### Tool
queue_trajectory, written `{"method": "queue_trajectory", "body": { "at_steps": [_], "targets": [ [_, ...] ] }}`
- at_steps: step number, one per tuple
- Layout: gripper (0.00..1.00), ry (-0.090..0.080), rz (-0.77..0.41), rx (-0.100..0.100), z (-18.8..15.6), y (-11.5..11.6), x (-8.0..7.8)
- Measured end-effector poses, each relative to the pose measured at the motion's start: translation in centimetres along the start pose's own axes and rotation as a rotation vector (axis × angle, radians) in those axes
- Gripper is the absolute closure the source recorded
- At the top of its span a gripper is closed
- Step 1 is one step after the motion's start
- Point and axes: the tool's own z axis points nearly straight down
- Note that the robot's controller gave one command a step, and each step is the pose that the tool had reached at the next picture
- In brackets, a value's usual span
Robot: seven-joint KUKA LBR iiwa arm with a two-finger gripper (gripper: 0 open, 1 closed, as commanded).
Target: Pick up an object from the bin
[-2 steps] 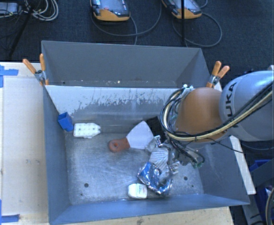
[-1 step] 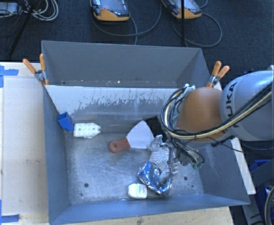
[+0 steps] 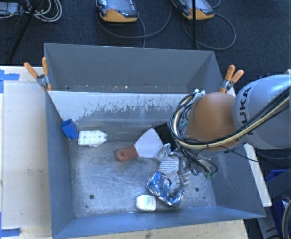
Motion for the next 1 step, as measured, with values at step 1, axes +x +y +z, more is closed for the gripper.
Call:
{"method": "queue_trajectory", "body": {
  "at_steps": [1],
  "targets": [
    [1.0, 0.022, 0.065, -0.002, -0.25, -0.44, 0.36]
  ]
}}
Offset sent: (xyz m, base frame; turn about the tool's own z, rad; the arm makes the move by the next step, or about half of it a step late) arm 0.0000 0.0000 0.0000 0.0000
